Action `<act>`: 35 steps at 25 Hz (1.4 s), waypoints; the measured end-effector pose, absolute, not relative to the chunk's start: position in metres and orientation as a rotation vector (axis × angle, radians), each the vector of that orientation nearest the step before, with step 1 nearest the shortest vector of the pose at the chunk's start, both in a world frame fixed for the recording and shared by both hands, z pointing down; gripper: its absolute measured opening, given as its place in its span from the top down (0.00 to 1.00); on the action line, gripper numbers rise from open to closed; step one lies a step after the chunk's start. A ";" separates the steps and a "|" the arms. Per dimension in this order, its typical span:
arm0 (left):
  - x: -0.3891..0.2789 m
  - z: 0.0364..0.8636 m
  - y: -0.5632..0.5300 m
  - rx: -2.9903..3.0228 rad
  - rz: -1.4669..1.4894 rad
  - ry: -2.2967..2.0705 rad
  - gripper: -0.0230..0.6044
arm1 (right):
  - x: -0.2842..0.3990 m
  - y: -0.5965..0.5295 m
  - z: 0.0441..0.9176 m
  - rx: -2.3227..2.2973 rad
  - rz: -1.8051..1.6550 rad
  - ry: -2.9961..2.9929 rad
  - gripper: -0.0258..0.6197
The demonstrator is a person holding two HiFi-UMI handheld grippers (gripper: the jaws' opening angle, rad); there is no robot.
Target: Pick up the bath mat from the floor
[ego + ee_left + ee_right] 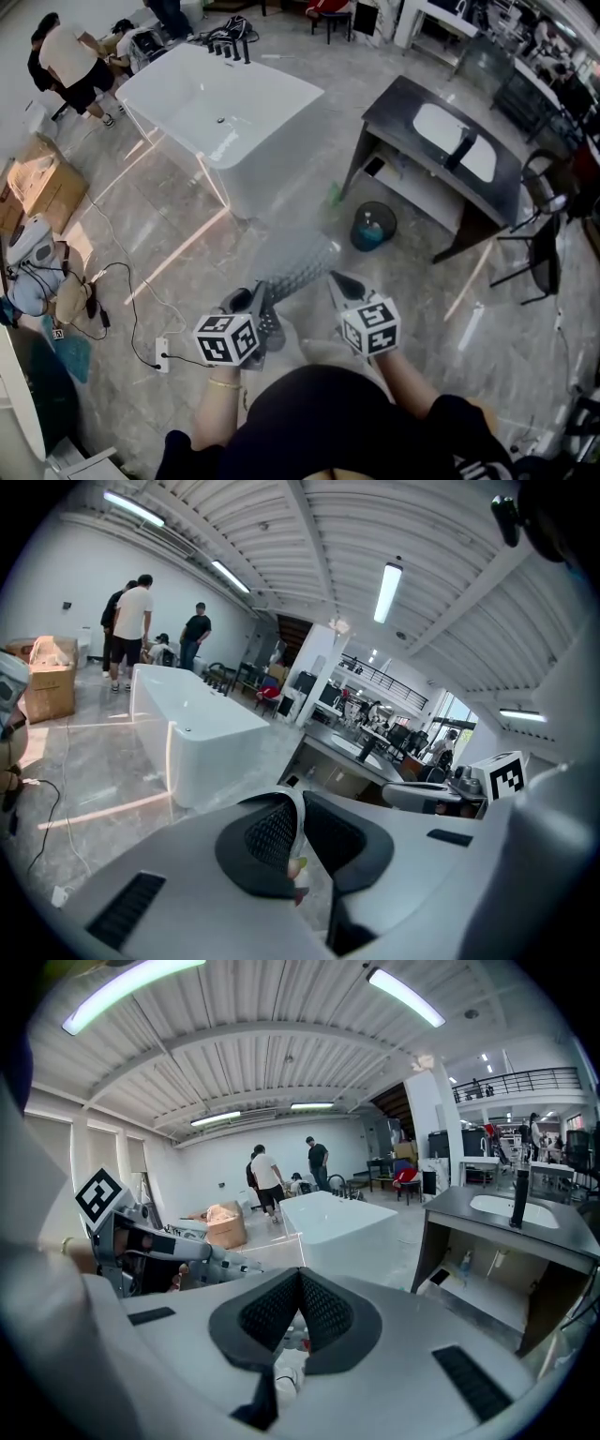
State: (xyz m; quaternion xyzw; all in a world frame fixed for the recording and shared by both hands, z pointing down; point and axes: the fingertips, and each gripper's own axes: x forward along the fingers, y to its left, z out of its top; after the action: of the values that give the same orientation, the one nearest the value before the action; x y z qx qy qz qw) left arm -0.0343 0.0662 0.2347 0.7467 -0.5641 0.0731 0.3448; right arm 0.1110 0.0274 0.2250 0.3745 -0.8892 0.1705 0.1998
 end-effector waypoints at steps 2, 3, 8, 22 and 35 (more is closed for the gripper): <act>-0.033 0.230 0.075 1.946 0.188 -1.471 0.94 | 0.113 0.035 0.222 1.050 0.473 -2.491 0.94; -0.032 0.229 0.079 1.947 0.185 -1.474 0.94 | 0.114 0.039 0.221 1.050 0.473 -2.494 0.94; -0.025 0.224 0.094 1.958 0.155 -1.499 0.94 | 0.120 0.051 0.221 1.049 0.475 -2.505 0.94; -0.027 0.215 0.093 1.960 0.104 -1.518 0.94 | 0.119 0.050 0.211 1.074 0.425 -2.513 0.94; -0.030 0.216 0.094 1.942 0.066 -1.518 0.94 | 0.112 0.050 0.205 1.079 0.421 -2.538 0.94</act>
State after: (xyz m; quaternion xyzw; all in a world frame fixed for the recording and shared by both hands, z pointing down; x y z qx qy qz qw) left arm -0.0304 0.0939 0.2161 0.7431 -0.5807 0.0252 0.3315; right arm 0.1122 0.0502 0.2047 0.3809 -0.8957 0.1487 0.1747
